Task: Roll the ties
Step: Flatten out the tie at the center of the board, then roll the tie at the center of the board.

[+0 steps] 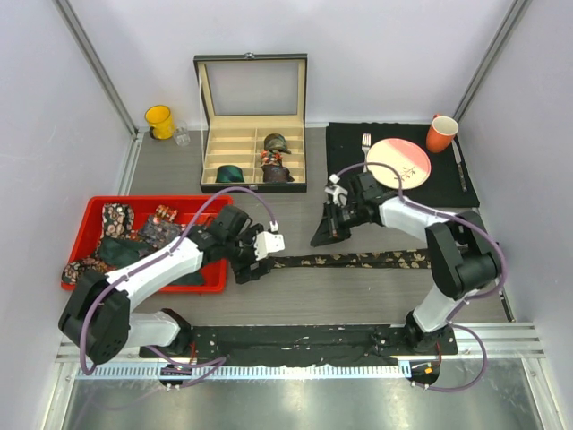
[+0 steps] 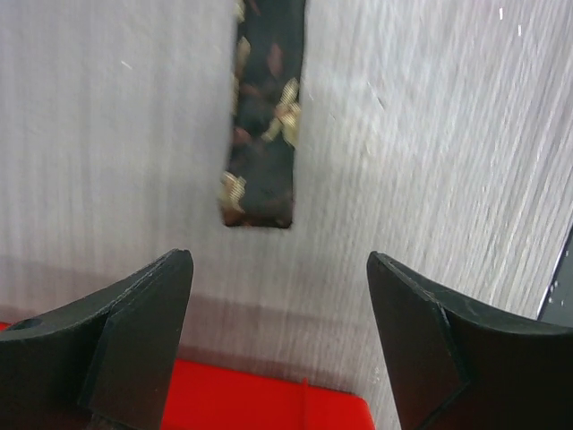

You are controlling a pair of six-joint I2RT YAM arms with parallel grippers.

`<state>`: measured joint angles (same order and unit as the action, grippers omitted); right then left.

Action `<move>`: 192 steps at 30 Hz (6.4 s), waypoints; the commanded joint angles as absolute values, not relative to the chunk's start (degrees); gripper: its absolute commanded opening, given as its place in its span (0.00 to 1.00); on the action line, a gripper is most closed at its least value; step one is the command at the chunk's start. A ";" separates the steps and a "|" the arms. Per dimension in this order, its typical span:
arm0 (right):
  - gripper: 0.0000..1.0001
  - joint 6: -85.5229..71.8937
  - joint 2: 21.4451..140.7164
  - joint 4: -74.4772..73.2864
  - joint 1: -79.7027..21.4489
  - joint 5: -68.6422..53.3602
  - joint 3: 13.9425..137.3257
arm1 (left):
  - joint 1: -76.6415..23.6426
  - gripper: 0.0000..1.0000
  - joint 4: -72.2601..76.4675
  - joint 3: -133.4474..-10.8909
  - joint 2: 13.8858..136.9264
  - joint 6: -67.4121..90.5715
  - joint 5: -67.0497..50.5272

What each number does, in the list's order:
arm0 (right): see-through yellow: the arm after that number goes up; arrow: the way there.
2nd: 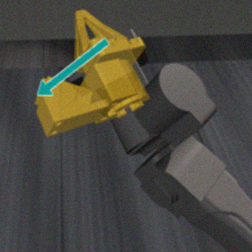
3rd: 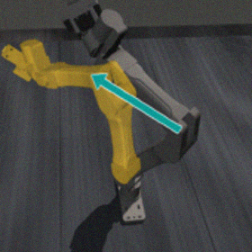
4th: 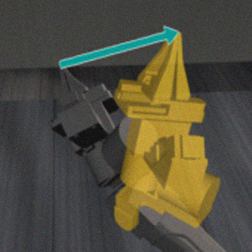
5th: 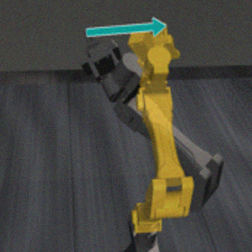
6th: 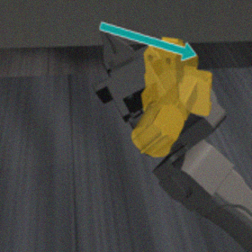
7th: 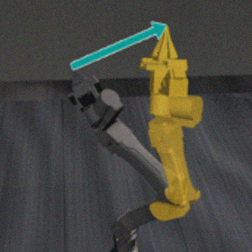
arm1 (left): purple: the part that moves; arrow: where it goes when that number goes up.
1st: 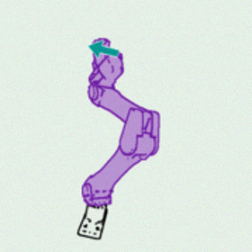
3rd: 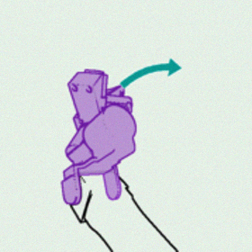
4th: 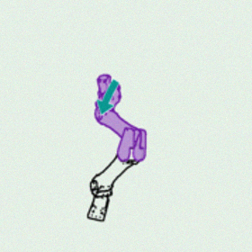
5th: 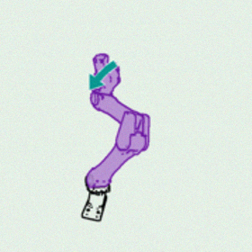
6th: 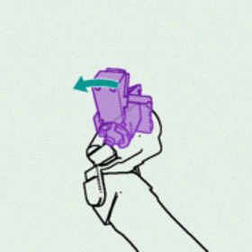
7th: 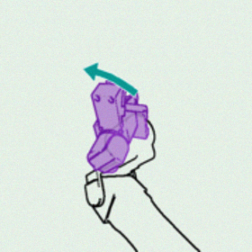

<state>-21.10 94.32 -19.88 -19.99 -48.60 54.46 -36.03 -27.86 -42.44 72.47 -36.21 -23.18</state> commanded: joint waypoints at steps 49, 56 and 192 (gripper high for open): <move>0.04 -24.35 111.19 -13.52 -32.17 -46.14 64.95 | -41.04 0.23 -20.56 -53.26 88.85 -36.30 -27.34; 0.24 -21.10 106.44 -18.63 -29.18 -49.91 63.90 | -41.04 0.22 -21.53 -52.73 89.30 -37.62 -25.49; 0.50 -18.28 112.06 -24.70 -24.78 -57.74 65.13 | -44.91 0.31 -20.39 -60.56 96.24 -35.33 -24.52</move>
